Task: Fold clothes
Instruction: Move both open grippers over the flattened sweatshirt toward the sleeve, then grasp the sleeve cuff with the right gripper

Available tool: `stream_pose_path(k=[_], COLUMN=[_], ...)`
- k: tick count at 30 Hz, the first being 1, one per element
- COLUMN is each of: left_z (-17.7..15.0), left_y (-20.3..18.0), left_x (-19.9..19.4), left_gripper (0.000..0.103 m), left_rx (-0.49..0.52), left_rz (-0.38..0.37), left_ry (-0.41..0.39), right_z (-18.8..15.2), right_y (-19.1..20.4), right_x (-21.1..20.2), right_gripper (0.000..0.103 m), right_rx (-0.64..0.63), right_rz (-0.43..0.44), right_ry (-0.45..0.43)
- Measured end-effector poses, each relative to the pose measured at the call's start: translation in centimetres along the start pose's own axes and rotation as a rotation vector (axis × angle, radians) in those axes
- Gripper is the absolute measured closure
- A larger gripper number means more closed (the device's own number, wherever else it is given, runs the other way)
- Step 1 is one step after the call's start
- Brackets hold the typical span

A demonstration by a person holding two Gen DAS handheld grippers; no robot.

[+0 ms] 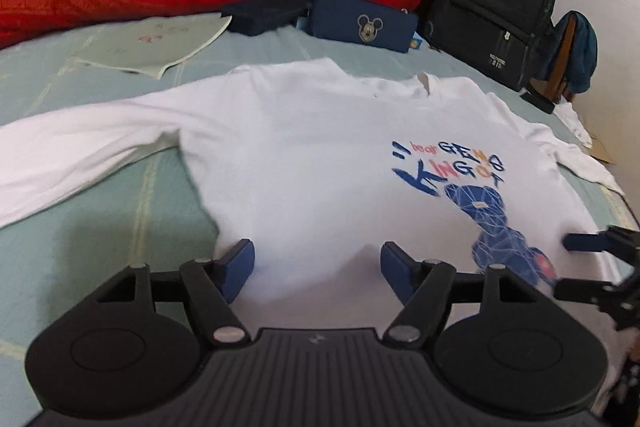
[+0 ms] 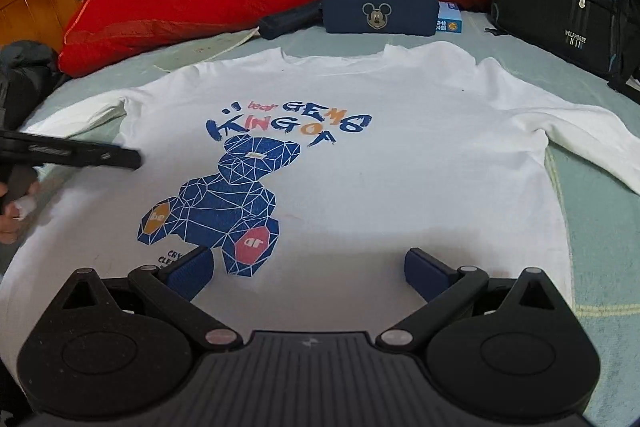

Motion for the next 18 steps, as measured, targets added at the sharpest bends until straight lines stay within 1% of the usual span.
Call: stream_pose_path(k=[2, 5, 7, 9, 11, 14, 16, 18], left_z=[1.7, 4.7, 6.4, 7.0, 6.0, 3.1, 1.9, 1.2], left_y=[1.0, 3.0, 4.7, 6.3, 6.9, 7.0, 6.2, 5.9], left_x=[-0.8, -1.6, -0.7, 0.8, 2.0, 1.8, 0.7, -0.5], left_gripper=[0.032, 0.032, 0.032, 0.033, 0.033, 0.032, 0.032, 0.031], left_rx=[0.037, 0.089, 0.072, 0.002, -0.047, -0.088, -0.054, -0.077], left_rz=[0.053, 0.141, 0.161, 0.141, 0.112, 0.1, 0.09, 0.082], left_ry=[-0.029, -0.079, -0.095, -0.077, -0.044, -0.011, -0.008, 0.035], right_z=[0.0, 0.0, -0.1, -0.2, -0.2, -0.3, -0.5, -0.5], right_y=[0.0, 0.3, 0.6, 0.7, 0.6, 0.6, 0.7, 0.8], right_x=[0.0, 0.3, 0.5, 0.5, 0.4, 0.4, 0.3, 0.3], right_gripper=[0.0, 0.0, 0.0, 0.0, 0.0, 0.0, 0.0, 0.0], right_rx=[0.004, -0.026, -0.049, -0.058, -0.059, -0.074, -0.093, -0.125], right_rz=[0.001, -0.025, -0.047, -0.056, -0.055, -0.05, -0.047, -0.042], right_ry=[-0.002, 0.006, 0.008, 0.01, 0.014, 0.022, 0.029, 0.045])
Point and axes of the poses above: each gripper's, at about its wrist camera, not at the fingertips, and x roughly the way its jaws point, y to its left, z to its top, the point moved 10 cm from there along x, roughly the way its jaws point, and after that the axes turned 8 degrees about -z, right-handed, at the moved point
